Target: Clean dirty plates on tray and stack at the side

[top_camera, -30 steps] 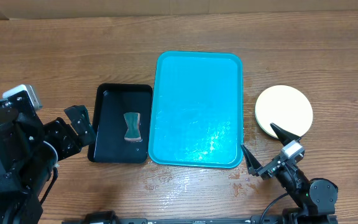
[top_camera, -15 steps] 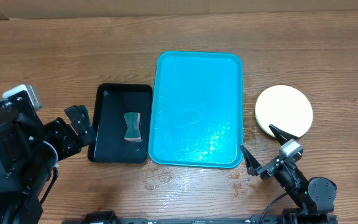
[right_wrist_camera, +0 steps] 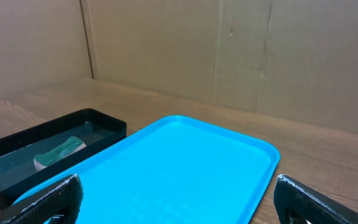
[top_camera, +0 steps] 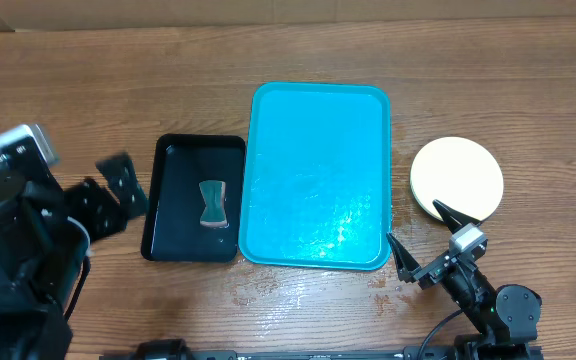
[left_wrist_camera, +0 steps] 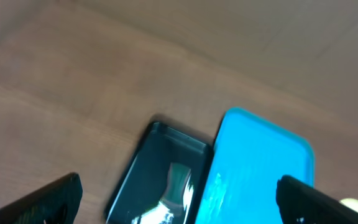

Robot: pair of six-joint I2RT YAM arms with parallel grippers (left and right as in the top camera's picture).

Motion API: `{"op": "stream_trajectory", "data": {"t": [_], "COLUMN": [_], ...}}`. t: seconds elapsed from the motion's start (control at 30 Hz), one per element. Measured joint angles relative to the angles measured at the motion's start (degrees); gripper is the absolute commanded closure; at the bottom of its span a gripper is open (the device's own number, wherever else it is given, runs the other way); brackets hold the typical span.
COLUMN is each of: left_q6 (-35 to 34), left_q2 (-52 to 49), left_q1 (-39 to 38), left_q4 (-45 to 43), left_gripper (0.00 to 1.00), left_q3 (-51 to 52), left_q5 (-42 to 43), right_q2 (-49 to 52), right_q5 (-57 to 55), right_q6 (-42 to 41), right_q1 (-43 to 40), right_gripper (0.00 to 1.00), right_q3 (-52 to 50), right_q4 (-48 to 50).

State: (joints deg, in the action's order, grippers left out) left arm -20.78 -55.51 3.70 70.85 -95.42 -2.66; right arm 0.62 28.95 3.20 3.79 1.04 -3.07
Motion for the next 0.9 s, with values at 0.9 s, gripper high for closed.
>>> {"op": "stream_trajectory", "data": {"t": [0.9], "left_q6": [8.9], "left_q2": [54.5], "left_q1": [-3.4], "left_q4": [-66.6], "left_gripper": [0.0], "left_q3": [83.3], "left_q5": [4.4], "right_q2": [0.0], "right_q5": [0.0], "right_q6": [0.0], "right_q1": [0.0], "right_gripper": [0.0], "right_q3": [0.0], "right_q4": [0.0]}}
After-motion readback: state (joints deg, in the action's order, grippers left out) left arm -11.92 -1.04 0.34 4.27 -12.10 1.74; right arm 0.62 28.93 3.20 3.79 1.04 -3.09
